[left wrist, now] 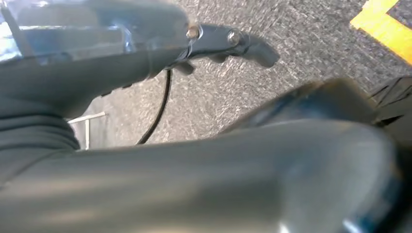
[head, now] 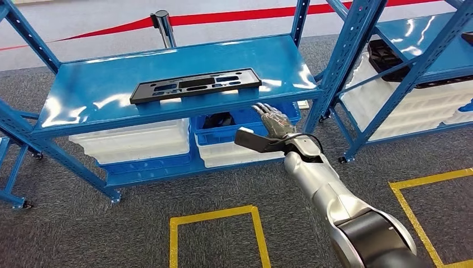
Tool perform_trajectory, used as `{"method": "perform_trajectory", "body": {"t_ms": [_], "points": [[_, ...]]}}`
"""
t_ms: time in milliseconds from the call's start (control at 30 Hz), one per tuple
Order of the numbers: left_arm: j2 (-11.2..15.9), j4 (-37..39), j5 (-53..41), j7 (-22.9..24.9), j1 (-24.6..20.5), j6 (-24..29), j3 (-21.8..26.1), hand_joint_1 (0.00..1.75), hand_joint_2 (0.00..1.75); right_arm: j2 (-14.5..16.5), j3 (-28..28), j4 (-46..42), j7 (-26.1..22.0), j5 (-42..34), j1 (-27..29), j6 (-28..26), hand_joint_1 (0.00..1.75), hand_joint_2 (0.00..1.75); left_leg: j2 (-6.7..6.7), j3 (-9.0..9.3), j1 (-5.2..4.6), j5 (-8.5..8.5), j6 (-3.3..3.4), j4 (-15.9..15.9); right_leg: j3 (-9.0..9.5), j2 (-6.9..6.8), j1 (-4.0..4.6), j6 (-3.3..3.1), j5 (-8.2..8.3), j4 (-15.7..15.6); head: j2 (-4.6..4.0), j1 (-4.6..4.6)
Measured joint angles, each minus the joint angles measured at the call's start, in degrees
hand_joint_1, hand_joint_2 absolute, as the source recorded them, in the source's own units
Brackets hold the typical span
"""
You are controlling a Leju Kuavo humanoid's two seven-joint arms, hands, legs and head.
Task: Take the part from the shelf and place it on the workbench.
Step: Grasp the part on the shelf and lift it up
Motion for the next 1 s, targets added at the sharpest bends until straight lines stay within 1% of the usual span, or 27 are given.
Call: {"method": "perform_trajectory", "body": {"t_ms": [33, 67, 100, 133, 167, 200, 233, 267, 333, 367, 400, 433, 467, 533, 567, 600, 633, 667, 700, 733, 767, 800, 833, 900, 933, 967, 1000], "points": [[0.0, 0.0, 0.0, -0.1, 0.0, 0.0, 0.0, 0.0, 0.0, 0.0, 0.0, 0.0, 0.0, 0.1, 0.1, 0.0, 0.0, 0.0, 0.07, -2.46, 0.06, -1.04, -0.05, 3.7, 0.34, -0.02, 0.0, -0.11, -0.29, 0.0, 0.0, -0.25], [0.0, 0.0, 0.0, -0.2, -0.1, 0.0, 0.0, 0.0, 0.0, 0.0, 0.0, 0.0, 0.0, 0.1, 0.3, -0.1, 0.0, 0.0, 0.1, -4.32, 0.09, -1.21, -0.1, 5.9, 0.73, -0.04, -0.01, -0.14, -0.62, 0.0, 0.0, -0.39], [0.0, 0.0, 0.0, -0.3, -0.1, 0.0, 0.1, 0.0, 0.0, 0.0, 0.1, 0.0, 0.0, 0.2, 0.5, -0.2, 0.0, 0.0, 0.11, -5.2, 0.14, -0.16, -0.15, 6.0, 1.23, -0.03, -0.03, -0.09, -0.98, 0.0, 0.0, -0.53], [0.0, 0.0, 0.0, -0.3, -0.2, 0.0, 0.1, 0.0, 0.0, 0.0, 0.1, 0.0, 0.0, 0.2, 0.5, -0.3, 0.0, 0.0, 0.13, -4.99, 0.2, 2.08, -0.17, 3.9, 1.82, -0.01, -0.08, 0.02, -1.38, 0.0, 0.0, -0.65], [0.0, 0.0, 0.0, -0.3, -0.2, 0.1, 0.1, 0.0, 0.0, 0.0, 0.2, 0.0, -0.1, 0.2, 0.5, -0.5, 0.0, 0.0, 0.15, -3.99, 0.27, 5.11, -0.18, 0.1, 2.48, 0.0, -0.17, 0.21, -1.8, 0.0, 0.0, -0.73], [0.0, 0.0, -0.1, -0.2, -0.1, 0.1, 0.1, 0.0, 0.0, 0.0, 0.2, 0.0, -0.1, 0.3, 0.5, -0.7, 0.0, 0.0, 0.18, -2.92, 0.31, 7.39, -0.27, -3.5, 3.09, 0.04, -0.24, 0.47, -2.19, 0.0, 0.0, -0.83], [0.0, 0.0, -0.2, -0.1, -0.1, 0.1, 0.1, 0.0, 0.0, 0.0, 0.3, 0.0, -0.1, 0.4, 0.3, -1.1, 0.0, 0.0, 0.28, -2.11, 0.26, 8.4, -0.23, -6.5, 3.43, 0.07, -0.26, 0.78, -2.54, 0.0, 0.0, -1.02], [-0.1, 0.1, -0.3, 0.0, -0.1, 0.1, 0.1, 0.0, 0.0, 0.0, 0.4, 0.0, 0.1, 0.5, 0.2, -1.5, 0.0, 0.0, 0.37, -1.71, 0.21, 9.02, -0.11, -8.2, 3.63, 0.08, -0.21, 1.12, -2.84, 0.0, 0.0, -1.14], [-0.1, 0.1, -0.4, 0.1, -0.1, 0.1, 0.2, 0.0, 0.0, 0.2, 0.7, -0.1, 0.4, 1.0, -0.1, -2.3, 0.0, 0.0, 0.49, -1.6, 0.09, 8.71, 0.42, -9.0, 3.8, 0.04, -0.01, 1.68, -3.32, -0.2, 0.0, -1.22], [-0.2, 0.0, -0.4, 0.1, -0.1, 0.1, 0.2, 0.0, 0.0, 0.2, 0.7, -0.2, 0.6, 1.2, -0.3, -2.7, 0.0, 0.0, 0.46, -1.5, 0.19, 9.2, 0.69, -9.1, 3.99, -0.01, 0.01, 1.92, -3.58, -0.3, 0.0, -1.12], [-0.2, 0.0, -0.5, 0.1, -0.2, 0.1, 0.3, 0.0, 0.0, 0.3, 0.8, -0.3, 0.7, 1.3, -0.5, -2.9, 0.0, 0.0, 0.44, -1.34, 0.28, 9.12, 0.93, -9.1, 3.91, -0.05, 0.02, 2.09, -4.04, 0.1, 0.0, -0.97], [-0.2, 0.0, -0.5, 0.1, -0.2, 0.1, 0.3, 0.0, 0.0, 0.4, 0.8, -0.4, 0.8, 1.3, -0.8, -3.0, 0.0, 0.0, 0.43, -1.18, 0.39, 9.07, 1.18, -9.2, 3.16, -0.08, 0.02, 2.23, -4.94, 1.7, 0.0, -0.73], [-0.2, 0.0, -0.6, 0.1, -0.2, 0.1, 0.4, 0.0, 0.0, 0.4, 0.8, -0.5, 0.9, 1.3, -1.0, -3.1, 0.0, 0.0, 0.43, -1.01, 0.45, 8.97, 1.42, -9.3, 1.65, -0.1, 0.03, 2.33, -6.32, 4.6, 0.0, -0.4], [-0.3, 0.0, -0.7, 0.2, -0.2, 0.1, 0.6, 0.0, 0.0, 0.5, 0.9, -0.5, 1.0, 1.3, -1.2, -3.1, 0.0, 0.0, 0.4, -0.68, 0.42, 8.62, 1.83, -9.3, -3.1, -0.11, 0.11, 2.36, -9.26, 12.7, 0.0, 0.24], [-0.3, 0.0, -0.8, 0.2, -0.2, 0.1, 0.6, 0.0, 0.0, 0.5, 0.9, -0.5, 1.0, 1.4, -1.2, -3.1, 0.0, 0.0, 0.31, -0.47, 0.37, 8.43, 1.96, -9.4, -5.16, -0.1, 0.15, 2.32, -9.72, 15.7, 0.0, 0.47], [-0.3, 0.0, -0.8, 0.2, -0.2, 0.1, 0.7, 0.0, 0.0, 0.5, 1.0, -0.5, 1.1, 1.4, -1.2, -3.1, 0.0, 0.0, 0.19, -0.19, 0.31, 8.21, 2.04, -9.4, -6.31, -0.1, 0.21, 2.24, -9.01, 16.7, 0.0, 0.74], [-0.3, 0.0, -0.9, 0.2, -0.2, 0.1, 0.7, 0.0, 0.0, 0.5, 1.1, -0.5, 1.2, 1.4, -1.3, -3.1, 0.0, 0.0, 0.05, 0.17, 0.22, 7.97, 2.07, -9.4, -6.31, -0.1, 0.34, 2.04, -7.09, 15.3, 0.0, 1.09], [-0.3, 0.0, -0.9, 0.3, -0.2, 0.1, 0.7, 0.0, 0.0, 0.5, 1.1, -0.6, 1.2, 1.4, -1.4, -3.1, 0.0, 0.0, -0.05, 0.58, 0.12, 7.71, 2.08, -9.4, -5.37, -0.1, 0.55, 1.72, -4.46, 12.0, 0.0, 1.43], [-0.3, 0.0, -1.0, 0.3, -0.1, 0.1, 0.7, 0.0, 0.0, 0.6, 1.2, -0.7, 1.2, 1.4, -1.6, -3.2, 0.0, 0.0, -0.1, 0.92, 0.07, 7.45, 2.04, -9.4, -3.99, -0.11, 0.87, 1.21, -1.78, 7.8, 0.0, 1.68], [-0.4, 0.0, -1.1, 0.3, -0.1, 0.1, 0.7, 0.0, 0.0, 0.6, 1.3, -0.7, 1.2, 1.4, -1.8, -3.2, 0.0, 0.0, -0.16, 1.14, -0.06, 7.21, 1.93, -9.4, -2.69, -0.19, 1.23, 0.69, 0.13, 4.0, 0.0, 1.79], [-0.5, 0.0, -1.2, 0.3, -0.1, 0.1, 0.8, 0.0, 0.0, 0.7, 1.4, -0.8, 1.2, 1.3, -2.0, -3.2, 0.0, 0.0, -0.19, 1.21, -0.11, 7.02, 1.78, -9.4, -1.86, -0.26, 1.5, 0.33, 1.15, 1.5, 0.0, 1.8], [-0.5, 0.1, -1.2, 0.4, -0.1, 0.1, 0.8, 0.0, 0.0, 0.7, 1.4, -0.8, 1.2, 1.3, -2.2, -3.3, 0.0, 0.0, -0.21, 1.21, -0.1, 6.87, 1.58, -9.5, -1.49, -0.33, 1.73, 0.07, 1.4, 0.3, 0.0, 1.71], [-0.5, 0.1, -1.3, 0.4, -0.1, 0.1, 0.8, 0.0, 0.0, 0.8, 1.5, -0.8, 1.2, 1.3, -2.3, -3.3, 0.0, 0.0, -0.23, 1.24, -0.12, 6.78, 1.33, -9.6, -1.41, -0.37, 1.82, 0.0, 1.25, 0.0, 0.0, 1.67], [-0.6, 0.0, -1.3, 0.3, -0.1, 0.1, 0.8, 0.0, 0.0, 0.9, 1.5, -0.9, 1.2, 1.3, -2.4, -3.3, 0.0, 0.0, -0.12, 1.32, -0.2, 6.36, 0.79, -9.4, -1.1, -0.32, 1.46, -0.22, 1.27, -0.4, 0.0, 1.71], [-0.6, 0.0, -1.3, 0.3, -0.1, 0.1, 0.8, 0.0, 0.0, 1.0, 1.5, -1.0, 1.2, 1.2, -2.6, -3.3, 0.0, 0.0, -0.05, 0.86, -0.25, 5.6, 0.52, -8.3, -0.84, -0.31, 1.19, -0.4, 1.27, -0.6, 0.0, 1.54], [-0.5, 0.0, -1.3, 0.3, -0.1, 0.1, 0.8, 0.0, 0.0, 1.1, 1.5, -1.0, 1.2, 1.2, -2.7, -3.3, 0.0, 0.0, 0.02, -0.21, -0.25, 4.37, 0.29, -5.9, -0.53, -0.3, 0.92, -0.57, 1.21, -0.8, 0.0, 1.18], [-0.5, 0.0, -1.4, 0.3, -0.1, 0.1, 0.8, 0.0, 0.0, 1.2, 1.5, -1.1, 1.2, 1.2, -2.7, -3.2, 0.0, 0.0, 0.08, -1.92, -0.13, 2.82, 0.13, -2.4, -0.29, -0.29, 0.82, -0.71, 1.03, -0.8, 0.0, 0.73]]}}
